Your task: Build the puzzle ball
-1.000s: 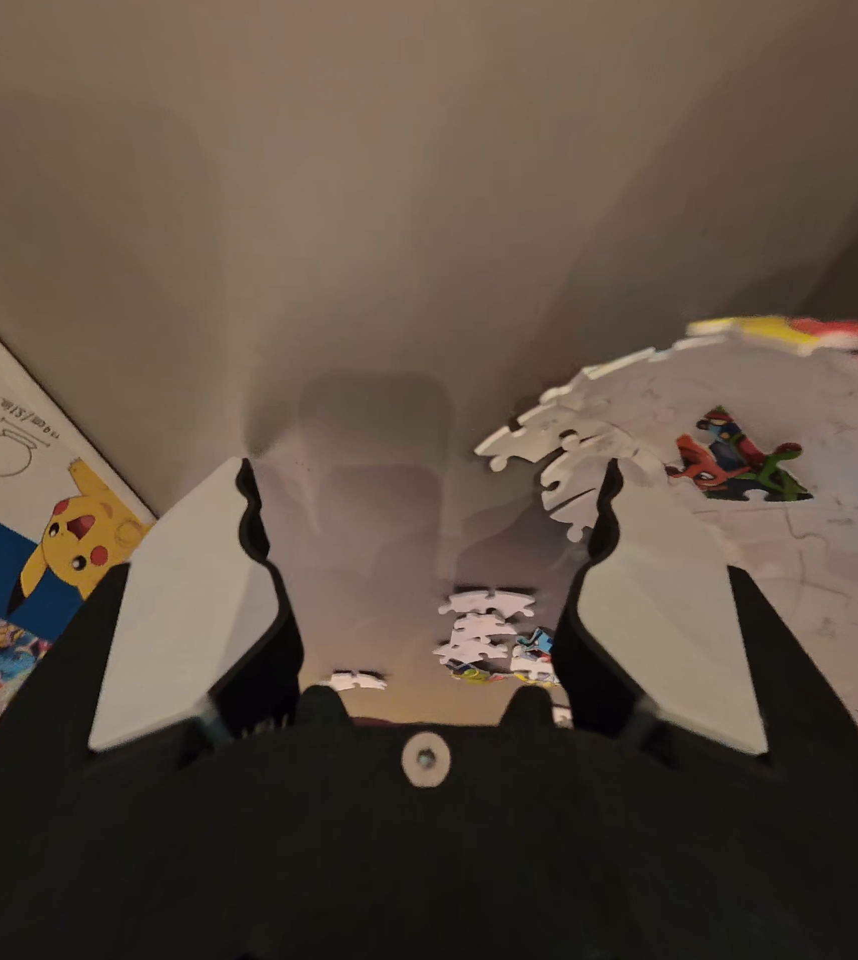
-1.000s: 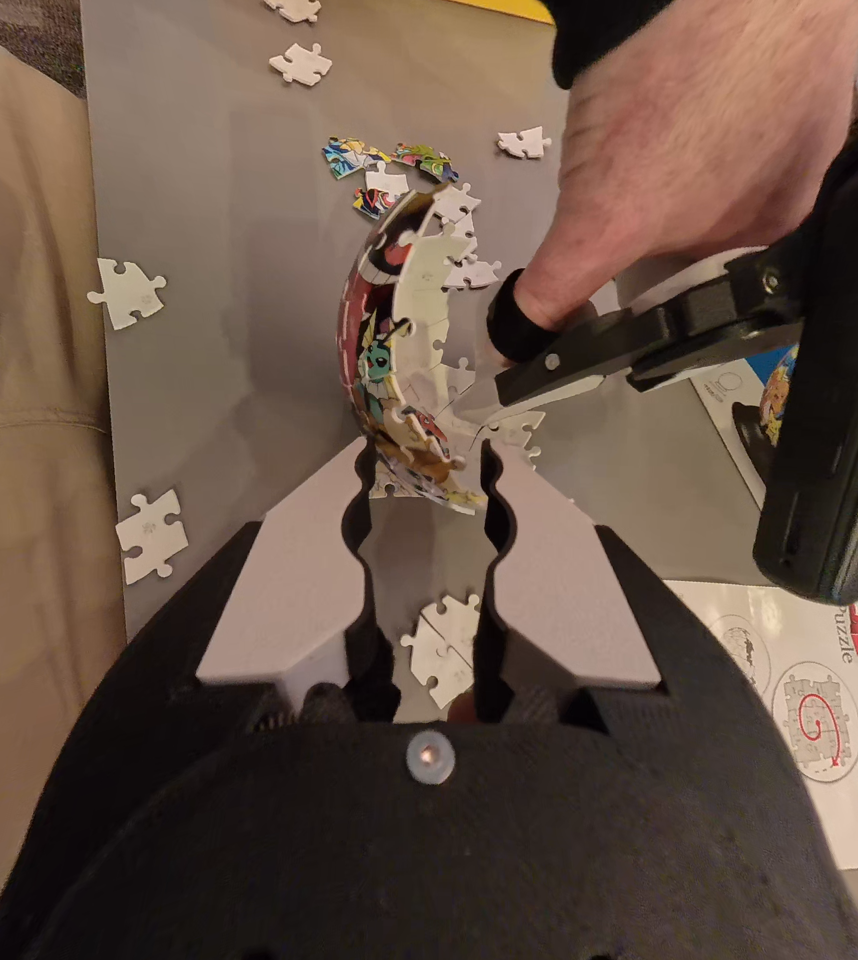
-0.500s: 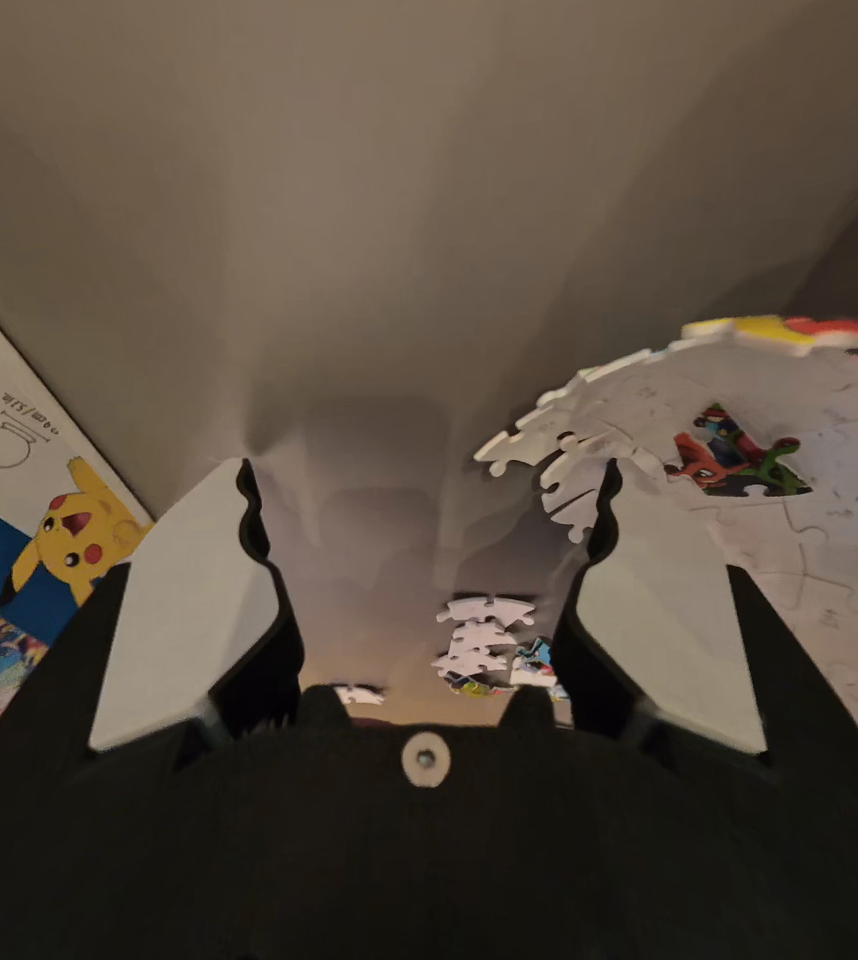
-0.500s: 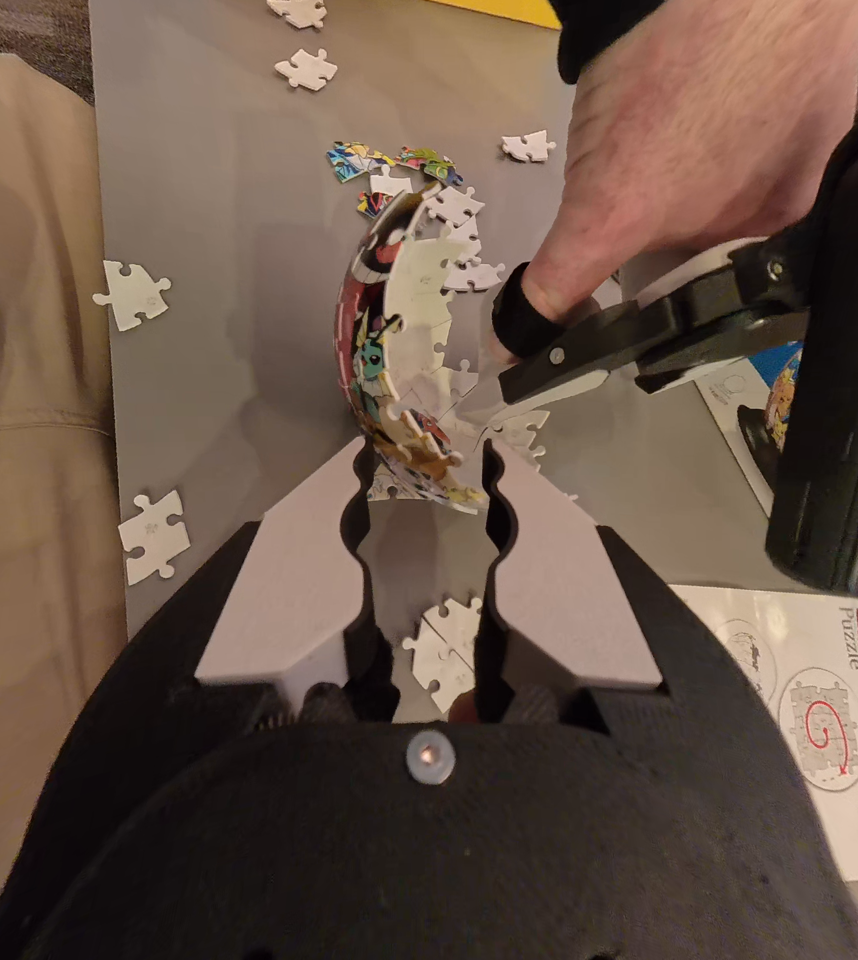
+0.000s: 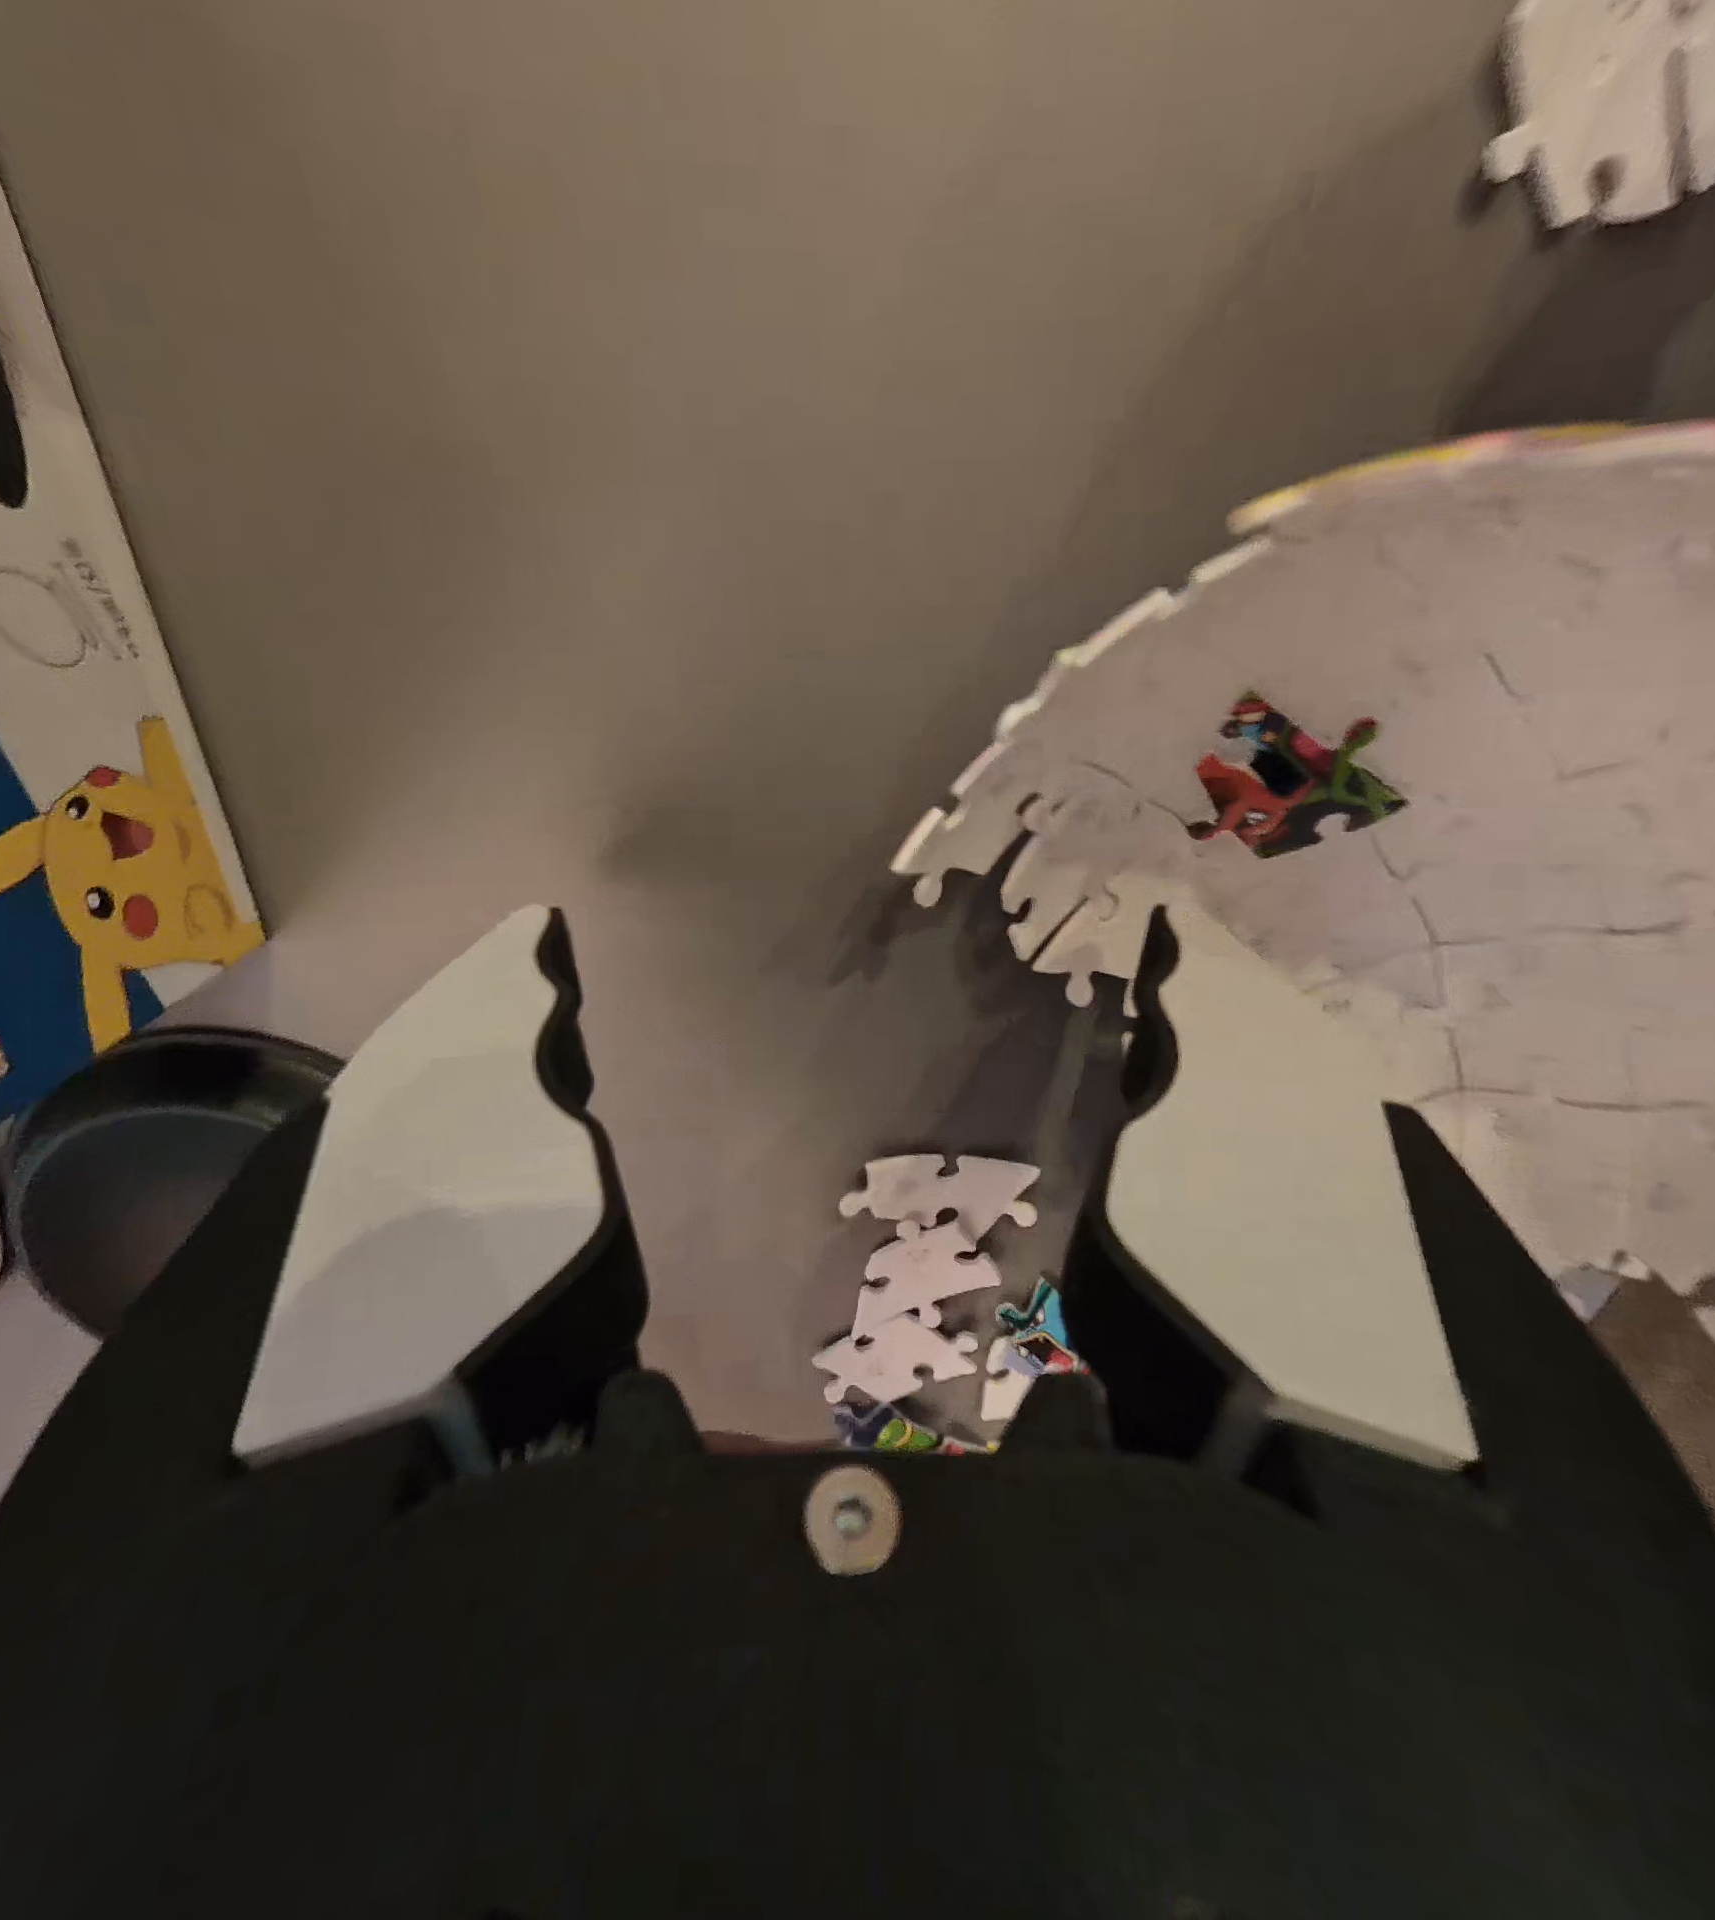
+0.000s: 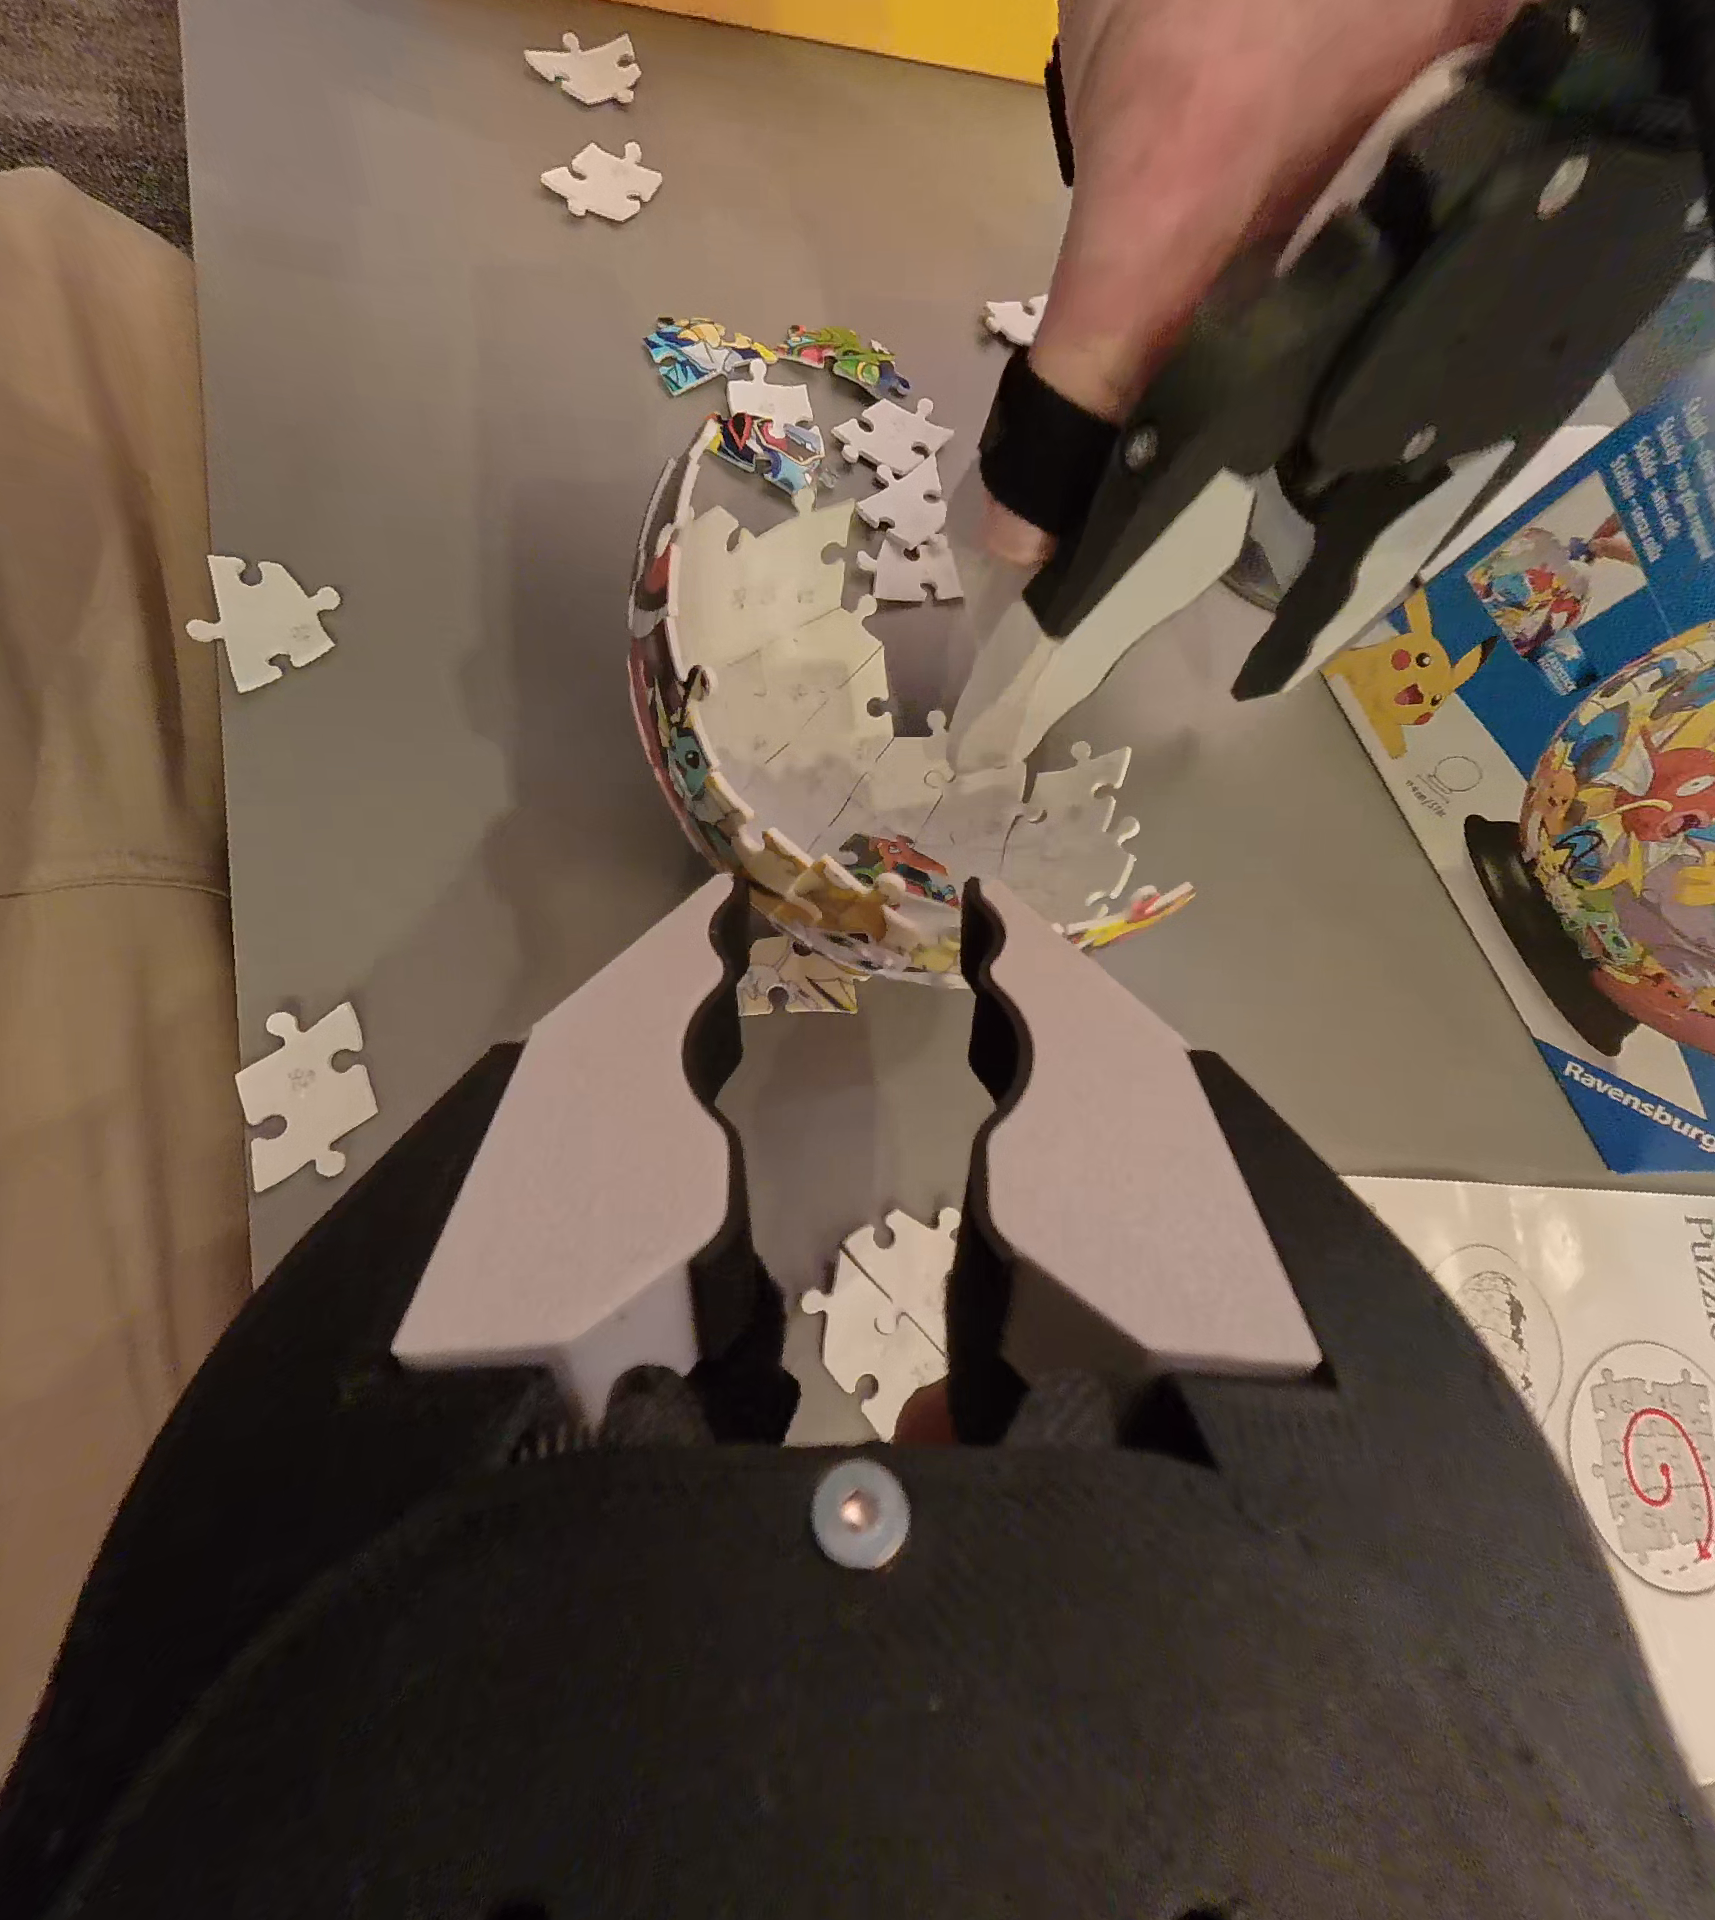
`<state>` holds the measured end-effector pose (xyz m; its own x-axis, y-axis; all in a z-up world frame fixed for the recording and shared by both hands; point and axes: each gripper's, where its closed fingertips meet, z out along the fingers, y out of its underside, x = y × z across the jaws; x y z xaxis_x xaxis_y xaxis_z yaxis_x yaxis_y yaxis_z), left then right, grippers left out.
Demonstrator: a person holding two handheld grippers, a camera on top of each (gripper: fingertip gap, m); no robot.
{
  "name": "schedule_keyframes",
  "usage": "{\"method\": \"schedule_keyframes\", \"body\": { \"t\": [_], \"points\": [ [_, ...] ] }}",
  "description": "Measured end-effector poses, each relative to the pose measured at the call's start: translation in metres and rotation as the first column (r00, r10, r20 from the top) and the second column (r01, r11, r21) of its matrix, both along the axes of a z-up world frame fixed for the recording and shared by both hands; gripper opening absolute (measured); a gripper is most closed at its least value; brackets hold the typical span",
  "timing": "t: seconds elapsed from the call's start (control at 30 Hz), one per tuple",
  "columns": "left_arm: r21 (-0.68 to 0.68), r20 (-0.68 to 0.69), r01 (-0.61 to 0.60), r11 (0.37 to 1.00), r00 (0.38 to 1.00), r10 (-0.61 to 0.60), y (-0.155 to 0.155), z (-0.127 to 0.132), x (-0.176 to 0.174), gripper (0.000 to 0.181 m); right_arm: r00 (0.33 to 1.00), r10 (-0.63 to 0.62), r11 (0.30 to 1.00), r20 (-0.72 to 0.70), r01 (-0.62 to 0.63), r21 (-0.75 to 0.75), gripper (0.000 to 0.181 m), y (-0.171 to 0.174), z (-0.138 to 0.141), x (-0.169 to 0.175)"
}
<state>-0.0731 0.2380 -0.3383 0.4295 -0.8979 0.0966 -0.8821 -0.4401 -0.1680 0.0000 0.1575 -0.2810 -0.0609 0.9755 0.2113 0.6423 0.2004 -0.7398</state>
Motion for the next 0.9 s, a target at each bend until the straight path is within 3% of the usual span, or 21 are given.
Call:
{"method": "schedule_keyframes", "body": {
  "t": [0.33,0.47,0.9],
  "points": [
    [-0.108,0.203,0.179,0.978,0.967,-0.154,-0.02,-0.002,0.025,0.052,1.0,0.005,1.0,0.007,-0.005,0.006,0.039,-0.001,-0.003,0.0],
    [-0.128,0.174,0.21,0.969,0.967,-0.186,-0.024,-0.008,0.022,0.029,1.0,0.003,1.0,0.004,-0.003,0.001,0.038,-0.001,-0.004,0.001],
    [-0.167,0.216,0.19,0.968,0.964,-0.152,-0.028,-0.005,0.019,0.015,1.0,0.018,1.0,-0.002,-0.018,-0.014,0.038,-0.003,-0.005,0.0]
  ]
}}
